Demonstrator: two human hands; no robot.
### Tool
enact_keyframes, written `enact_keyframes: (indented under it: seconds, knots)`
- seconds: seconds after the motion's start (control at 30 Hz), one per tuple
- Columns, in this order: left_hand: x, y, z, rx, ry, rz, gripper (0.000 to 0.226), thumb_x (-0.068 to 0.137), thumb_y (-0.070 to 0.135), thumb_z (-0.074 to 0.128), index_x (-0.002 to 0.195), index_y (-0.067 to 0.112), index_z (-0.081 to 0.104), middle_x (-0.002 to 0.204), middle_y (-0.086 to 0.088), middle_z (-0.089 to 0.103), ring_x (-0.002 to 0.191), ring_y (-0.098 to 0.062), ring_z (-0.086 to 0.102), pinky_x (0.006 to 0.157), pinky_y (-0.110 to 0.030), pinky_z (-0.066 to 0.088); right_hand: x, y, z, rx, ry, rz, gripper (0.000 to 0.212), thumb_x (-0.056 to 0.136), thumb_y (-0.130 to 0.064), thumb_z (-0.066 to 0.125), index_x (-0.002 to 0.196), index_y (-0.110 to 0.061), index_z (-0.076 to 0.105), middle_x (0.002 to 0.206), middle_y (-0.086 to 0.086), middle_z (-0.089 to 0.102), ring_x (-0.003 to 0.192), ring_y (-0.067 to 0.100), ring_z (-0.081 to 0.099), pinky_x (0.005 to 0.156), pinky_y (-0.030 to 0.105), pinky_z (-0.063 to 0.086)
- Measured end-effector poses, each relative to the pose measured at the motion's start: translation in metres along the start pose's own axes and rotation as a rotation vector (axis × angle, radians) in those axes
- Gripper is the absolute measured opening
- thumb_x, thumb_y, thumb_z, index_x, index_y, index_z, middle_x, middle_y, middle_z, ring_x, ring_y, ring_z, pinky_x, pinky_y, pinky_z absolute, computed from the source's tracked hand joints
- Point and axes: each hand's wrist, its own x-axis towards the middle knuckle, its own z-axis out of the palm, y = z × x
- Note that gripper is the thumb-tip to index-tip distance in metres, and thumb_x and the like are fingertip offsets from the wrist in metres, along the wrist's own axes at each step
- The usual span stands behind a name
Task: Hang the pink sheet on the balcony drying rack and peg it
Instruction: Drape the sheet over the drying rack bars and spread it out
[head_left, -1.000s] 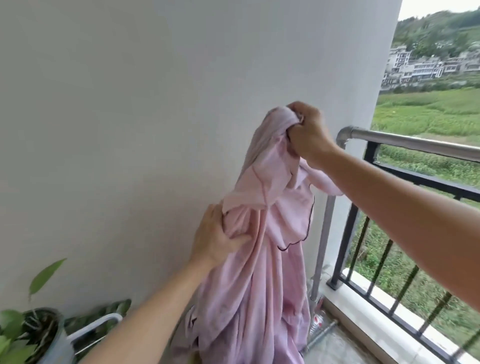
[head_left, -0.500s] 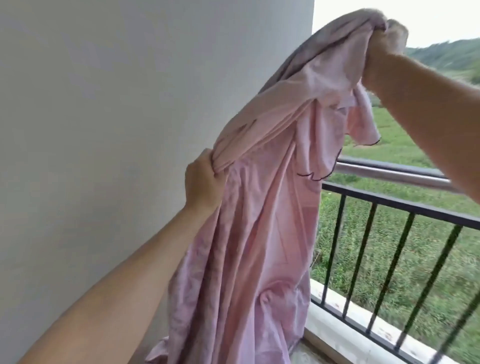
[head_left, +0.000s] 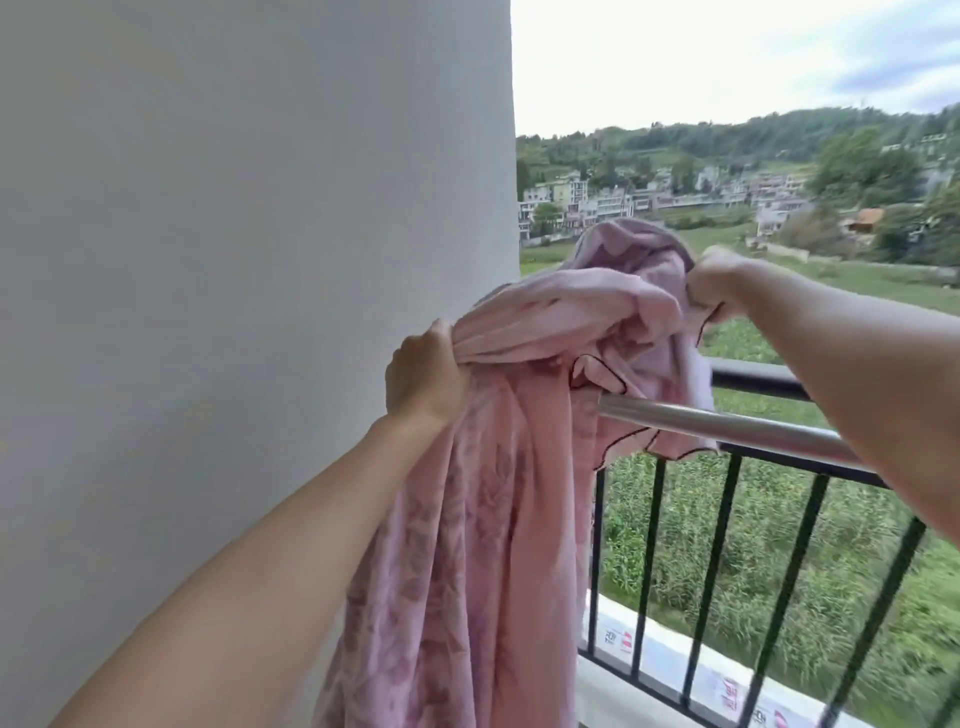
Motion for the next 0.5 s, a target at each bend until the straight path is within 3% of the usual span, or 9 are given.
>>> enact_keyframes:
  seconds: [0.03, 0.1, 0.17, 0.23, 0.33, 0.4, 0.5]
  knots:
    - [-0.002, 0.000, 0.009, 0.011, -0.035, -0.004, 0.015, 0.077, 0.000, 0.044, 0.086, 0.011, 0.050, 0.082, -0.014, 0.064, 0.078, -0.040, 0.057, 0.061, -0.033, 0.036, -0.006, 0.010, 0.016, -0.158, -0.124, 0.045, 0.021, 0.081, 0.001, 0.066, 0.101, 0.004, 0.062, 0.105, 0.023, 0.064, 0.093, 0.036, 0.067, 0.068, 0.045, 0.061]
    - [-0.004, -0.001, 0.022, 0.022, -0.086, -0.006, 0.015, 0.075, 0.000, 0.045, 0.084, 0.011, 0.049, 0.077, -0.011, 0.061, 0.074, -0.038, 0.056, 0.060, -0.033, 0.035, -0.006, 0.016, 0.022, -0.186, -0.388, -0.040, 0.047, 0.086, -0.010, 0.070, 0.130, -0.004, 0.054, 0.131, 0.021, 0.056, 0.111, 0.036, 0.061, 0.087, 0.047, 0.057]
    - [-0.008, -0.003, 0.031, 0.027, -0.104, 0.005, 0.019, 0.075, 0.000, 0.046, 0.089, 0.011, 0.051, 0.078, -0.012, 0.061, 0.074, -0.035, 0.052, 0.062, -0.033, 0.035, -0.013, 0.006, 0.022, -0.175, -0.339, -0.138, 0.055, 0.087, -0.013, 0.069, 0.138, -0.014, 0.050, 0.142, 0.011, 0.051, 0.116, 0.029, 0.058, 0.092, 0.043, 0.055]
    - [-0.013, -0.004, 0.036, 0.017, -0.079, 0.039, 0.027, 0.075, 0.001, 0.046, 0.098, 0.010, 0.056, 0.084, -0.014, 0.063, 0.082, -0.035, 0.053, 0.064, -0.033, 0.036, -0.035, -0.015, 0.028, -0.045, -0.257, -0.379, 0.063, 0.083, -0.007, 0.069, 0.140, -0.024, 0.047, 0.142, 0.004, 0.050, 0.119, 0.021, 0.055, 0.100, 0.037, 0.048]
    - [-0.023, -0.006, 0.036, -0.076, -0.058, 0.045, 0.027, 0.076, 0.002, 0.050, 0.100, 0.012, 0.058, 0.087, -0.006, 0.058, 0.092, -0.031, 0.056, 0.067, -0.033, 0.041, -0.063, -0.043, 0.045, -0.019, -0.300, -0.618, 0.082, 0.078, -0.012, 0.077, 0.146, -0.033, 0.037, 0.144, -0.001, 0.047, 0.126, 0.016, 0.048, 0.101, 0.030, 0.038]
    - [-0.034, -0.011, 0.034, -0.225, -0.097, 0.019, 0.016, 0.078, 0.010, 0.056, 0.093, 0.017, 0.056, 0.080, 0.003, 0.056, 0.079, -0.023, 0.060, 0.064, -0.036, 0.049, -0.079, -0.052, 0.069, -0.142, -0.297, -0.627, 0.073, 0.079, -0.022, 0.078, 0.142, -0.034, 0.044, 0.137, -0.007, 0.050, 0.120, 0.013, 0.050, 0.098, 0.029, 0.040]
    - [-0.066, -0.032, 0.035, -0.555, -0.250, -0.085, 0.026, 0.078, 0.035, 0.069, 0.101, 0.027, 0.058, 0.087, 0.011, 0.067, 0.079, -0.010, 0.066, 0.071, -0.033, 0.057, -0.091, -0.053, 0.101, -0.111, -0.025, -0.660, 0.015, 0.083, -0.027, 0.067, 0.097, -0.024, 0.072, 0.100, 0.001, 0.070, 0.090, 0.023, 0.063, 0.076, 0.035, 0.053]
